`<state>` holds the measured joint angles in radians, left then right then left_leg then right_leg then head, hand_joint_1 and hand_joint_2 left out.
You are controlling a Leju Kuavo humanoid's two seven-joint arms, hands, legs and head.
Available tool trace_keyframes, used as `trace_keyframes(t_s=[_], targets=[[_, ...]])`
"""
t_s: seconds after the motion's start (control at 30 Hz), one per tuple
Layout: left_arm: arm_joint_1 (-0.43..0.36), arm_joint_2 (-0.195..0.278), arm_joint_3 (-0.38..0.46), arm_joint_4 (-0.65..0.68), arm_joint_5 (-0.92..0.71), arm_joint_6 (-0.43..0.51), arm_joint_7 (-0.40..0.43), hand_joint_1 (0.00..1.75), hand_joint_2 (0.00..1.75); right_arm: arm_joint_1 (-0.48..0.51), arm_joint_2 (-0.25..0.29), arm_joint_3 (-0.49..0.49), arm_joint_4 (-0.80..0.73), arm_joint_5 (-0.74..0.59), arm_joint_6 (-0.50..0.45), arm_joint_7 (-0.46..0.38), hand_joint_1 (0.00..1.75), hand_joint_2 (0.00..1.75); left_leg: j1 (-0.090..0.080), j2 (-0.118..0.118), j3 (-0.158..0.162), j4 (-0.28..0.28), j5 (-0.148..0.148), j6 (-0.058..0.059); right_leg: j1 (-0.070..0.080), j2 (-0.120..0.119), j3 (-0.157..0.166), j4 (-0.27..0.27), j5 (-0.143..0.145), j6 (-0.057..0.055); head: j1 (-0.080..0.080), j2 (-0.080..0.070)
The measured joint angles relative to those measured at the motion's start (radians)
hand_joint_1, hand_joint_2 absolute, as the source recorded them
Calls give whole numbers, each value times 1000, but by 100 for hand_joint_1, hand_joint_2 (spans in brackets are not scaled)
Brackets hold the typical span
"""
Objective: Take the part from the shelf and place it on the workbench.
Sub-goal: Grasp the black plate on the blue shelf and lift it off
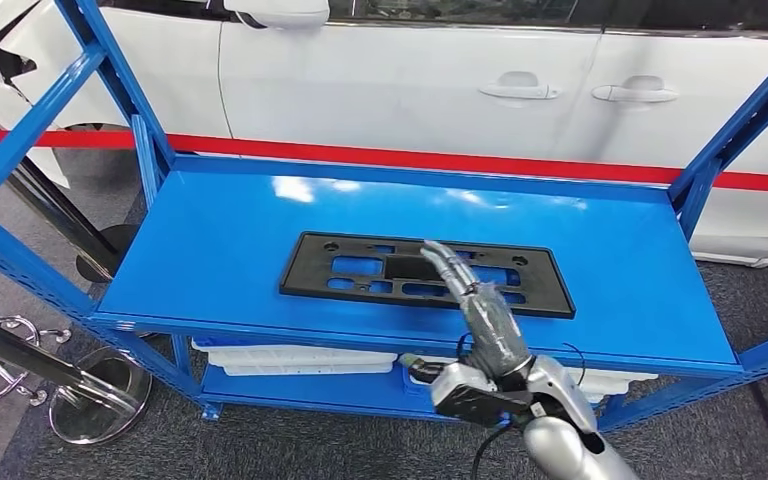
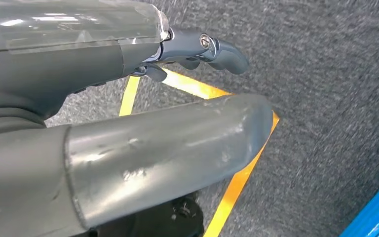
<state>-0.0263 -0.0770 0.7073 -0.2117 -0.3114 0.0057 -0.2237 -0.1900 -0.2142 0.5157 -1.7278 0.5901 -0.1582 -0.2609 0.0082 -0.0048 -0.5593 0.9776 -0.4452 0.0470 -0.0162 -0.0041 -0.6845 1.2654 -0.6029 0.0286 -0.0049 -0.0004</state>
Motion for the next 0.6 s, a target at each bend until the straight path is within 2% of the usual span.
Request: trace_keyframes(t_s=[0.03,0.07,0.13,0.17,0.2,0.3,0.37,0.4,0.47,0.5,0.53,0.57,0.6], targets=[[0,1,0,0,-5,0,4,0,0,-13,11,33,20,67,-28,16,0,175,-1,0,1,1,-2,0,0,0,-10,14,9,0,0,0],[-1,2,0,0,-10,0,8,0,0,-27,23,63,39,121,-51,30,0,175,-1,-2,3,2,-4,-1,0,0,-1,-12,37,-2,0,0],[-1,2,0,0,-18,0,13,0,0,-54,47,115,69,206,-95,61,0,175,-2,-4,9,4,-9,-5,1,1,56,-138,110,-10,0,0],[-1,2,0,0,-23,0,15,0,0,-70,59,139,85,252,-123,81,0,175,-3,-6,10,6,-12,-9,3,2,83,-198,132,-15,0,0],[-1,3,0,0,-28,0,18,0,0,-86,72,163,103,306,-153,104,0,175,-4,-6,9,8,-14,-14,6,4,99,-236,143,-20,0,0],[-1,4,0,0,-43,1,23,0,0,-128,105,225,164,483,-241,180,0,175,-4,-6,4,10,-17,-32,9,5,106,-258,141,-34,0,0],[-1,5,0,0,-49,1,24,0,0,-150,125,250,199,568,-276,216,0,175,-2,-4,-7,43,-43,-44,4,3,110,-265,143,-46,0,0],[-2,6,0,0,-52,1,24,0,0,-160,136,262,215,599,-288,229,0,175,0,-3,-28,90,-69,-50,2,2,113,-267,143,-51,0,0],[-2,8,0,0,-57,1,24,0,0,-176,154,285,249,659,-304,254,0,175,3,-2,-92,224,-130,-60,3,0,114,-266,141,-57,0,0],[-2,9,0,0,-60,0,25,0,0,-182,161,297,267,693,-309,268,0,175,5,-2,-121,278,-146,-64,3,-1,114,-266,140,-58,0,0],[-1,10,0,0,-64,0,25,0,0,-188,168,308,284,721,-312,279,0,175,6,-2,-135,301,-143,-67,3,-1,114,-266,139,-58,0,0],[-1,11,0,0,-67,-1,25,0,0,-195,177,320,302,740,-312,286,0,175,8,-1,-129,283,-121,-68,3,-1,116,-265,138,-58,0,0],[-1,12,0,0,-70,-2,25,0,0,-202,188,331,320,752,-310,291,0,175,10,-1,-106,230,-84,-69,2,0,118,-265,137,-56,0,0]])
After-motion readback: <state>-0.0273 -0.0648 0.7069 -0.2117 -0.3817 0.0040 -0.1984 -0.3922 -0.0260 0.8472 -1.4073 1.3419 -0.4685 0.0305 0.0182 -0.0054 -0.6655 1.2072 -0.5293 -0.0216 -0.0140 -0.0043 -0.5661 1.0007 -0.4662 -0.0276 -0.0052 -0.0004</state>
